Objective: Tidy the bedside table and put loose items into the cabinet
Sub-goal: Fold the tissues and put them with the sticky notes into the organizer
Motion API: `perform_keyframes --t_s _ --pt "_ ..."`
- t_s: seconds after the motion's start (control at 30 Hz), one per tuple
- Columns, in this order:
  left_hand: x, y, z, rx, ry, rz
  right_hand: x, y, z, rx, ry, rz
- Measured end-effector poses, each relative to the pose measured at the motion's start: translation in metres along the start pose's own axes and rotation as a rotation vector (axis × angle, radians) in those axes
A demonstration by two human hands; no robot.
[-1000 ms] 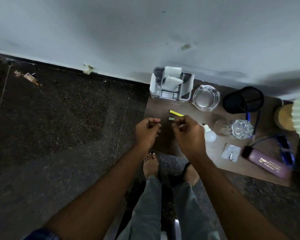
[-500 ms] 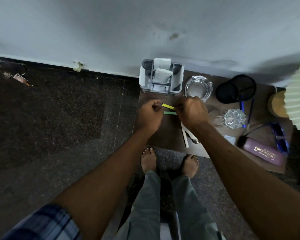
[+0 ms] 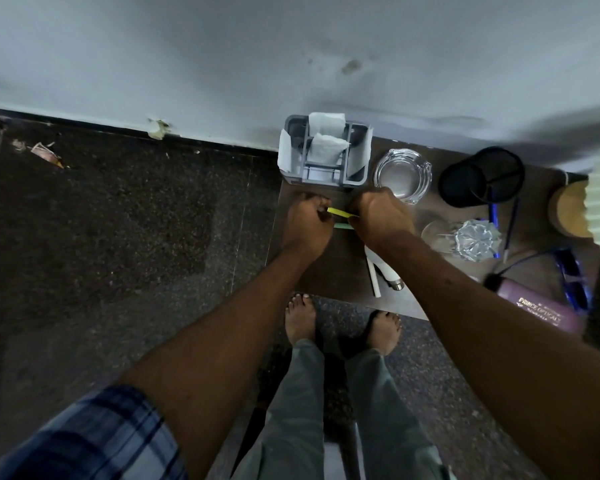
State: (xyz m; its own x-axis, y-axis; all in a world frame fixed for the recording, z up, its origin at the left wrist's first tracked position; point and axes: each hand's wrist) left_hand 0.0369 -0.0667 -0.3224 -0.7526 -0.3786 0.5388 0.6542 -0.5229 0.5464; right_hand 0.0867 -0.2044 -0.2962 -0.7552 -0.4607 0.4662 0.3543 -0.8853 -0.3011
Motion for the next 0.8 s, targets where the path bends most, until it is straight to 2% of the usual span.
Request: perform_keyframes --t_s 0.17,0.37,0.43,0.57,0.67,0.8 --pt "-0.001 0.001 0.001 0.109 -0.014 0.084 0.000 -0.002 -0.001 0.023 0.022 0.041" --pt "-0.004 -0.015 0.007 0.335 0.058 0.337 0.024 -0.006 0.023 -0.090 0.024 0.044" --pt "-0.006 -0.025 0.009 0.405 0.042 0.399 0.035 -0.010 0.033 -0.203 0.091 0.069" --pt "-0.005 -0.038 0.009 0.444 -0.008 0.406 0.036 -0.023 0.055 -0.371 0.299 0.113" --pt "-0.004 -0.046 0.008 0.432 -0.036 0.409 0.017 -0.028 0.065 -0.356 0.343 0.111" --pt "0.000 -0.053 0.007 0.449 -0.060 0.437 -0.010 -0.037 0.067 -0.159 0.291 0.133"
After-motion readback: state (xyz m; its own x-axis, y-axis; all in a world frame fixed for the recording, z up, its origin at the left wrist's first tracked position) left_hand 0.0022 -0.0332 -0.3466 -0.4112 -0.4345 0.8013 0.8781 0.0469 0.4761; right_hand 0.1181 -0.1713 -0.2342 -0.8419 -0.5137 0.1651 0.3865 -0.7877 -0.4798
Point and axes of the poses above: each hand's wrist, its own x-axis away from the middle knuckle, its own z-axis out of the back of the hand, y = z × x, and after that the axes turned 10 degrees about z, right-handed
